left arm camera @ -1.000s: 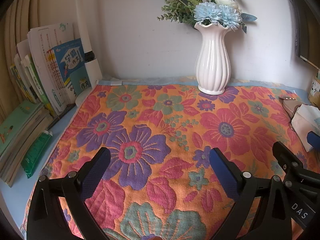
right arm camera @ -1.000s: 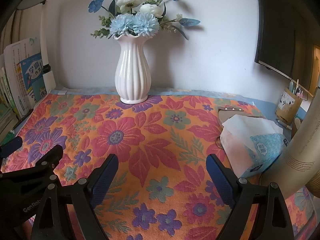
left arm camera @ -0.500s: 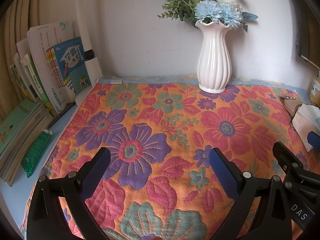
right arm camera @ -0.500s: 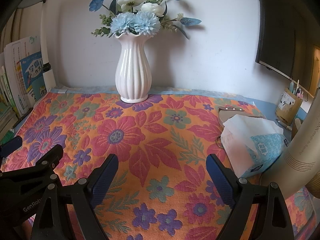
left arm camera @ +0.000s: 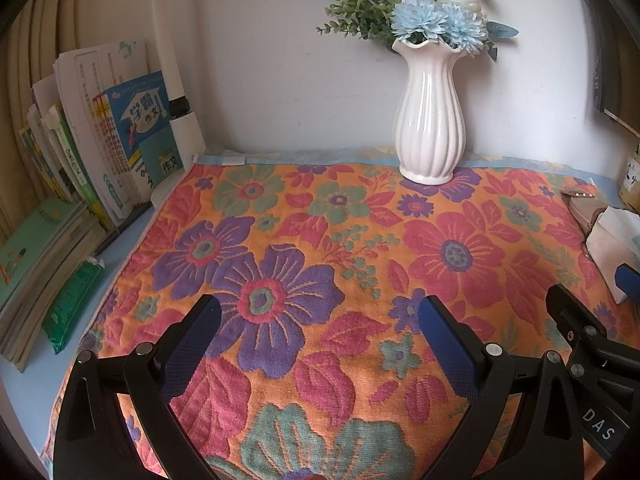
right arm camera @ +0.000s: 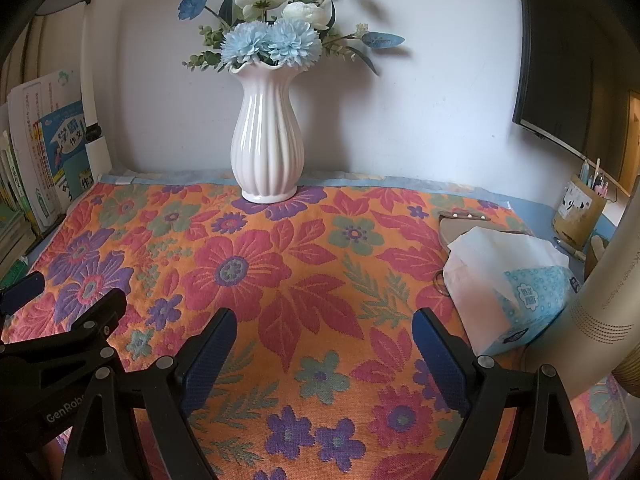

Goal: Organize soft objects

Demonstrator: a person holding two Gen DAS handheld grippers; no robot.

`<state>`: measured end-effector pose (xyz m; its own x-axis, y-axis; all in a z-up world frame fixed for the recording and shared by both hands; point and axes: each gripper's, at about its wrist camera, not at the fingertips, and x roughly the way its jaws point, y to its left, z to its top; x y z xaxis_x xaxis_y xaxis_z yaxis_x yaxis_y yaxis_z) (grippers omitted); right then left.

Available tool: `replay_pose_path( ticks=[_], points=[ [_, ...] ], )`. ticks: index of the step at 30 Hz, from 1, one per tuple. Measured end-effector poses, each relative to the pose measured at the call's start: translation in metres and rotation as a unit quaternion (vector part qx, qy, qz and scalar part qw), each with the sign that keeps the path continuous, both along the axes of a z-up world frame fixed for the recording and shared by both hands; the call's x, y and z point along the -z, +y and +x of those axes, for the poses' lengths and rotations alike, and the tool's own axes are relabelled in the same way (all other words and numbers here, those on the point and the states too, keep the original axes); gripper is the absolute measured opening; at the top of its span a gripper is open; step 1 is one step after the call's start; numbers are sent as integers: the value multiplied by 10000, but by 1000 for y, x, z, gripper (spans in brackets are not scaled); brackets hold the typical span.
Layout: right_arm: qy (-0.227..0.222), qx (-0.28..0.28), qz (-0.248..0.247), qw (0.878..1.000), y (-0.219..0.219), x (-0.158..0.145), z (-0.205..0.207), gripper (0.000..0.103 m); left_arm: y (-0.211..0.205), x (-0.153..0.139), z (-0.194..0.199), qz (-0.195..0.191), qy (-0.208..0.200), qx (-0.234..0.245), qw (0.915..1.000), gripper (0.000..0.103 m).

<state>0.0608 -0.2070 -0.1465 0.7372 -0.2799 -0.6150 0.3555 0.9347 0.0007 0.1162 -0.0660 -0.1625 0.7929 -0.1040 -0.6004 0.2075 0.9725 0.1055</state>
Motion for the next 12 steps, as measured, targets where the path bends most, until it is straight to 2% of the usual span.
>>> replay_pose_path(
  ticks=[5,12],
  points=[
    [-1,2,-3,10000,0,0,1,88,0,-1,1,0,-8,15,10000,99],
    [3,1,5,10000,0,0,0,88,0,-3,-4,52,-233,-27,9997,99]
  ],
)
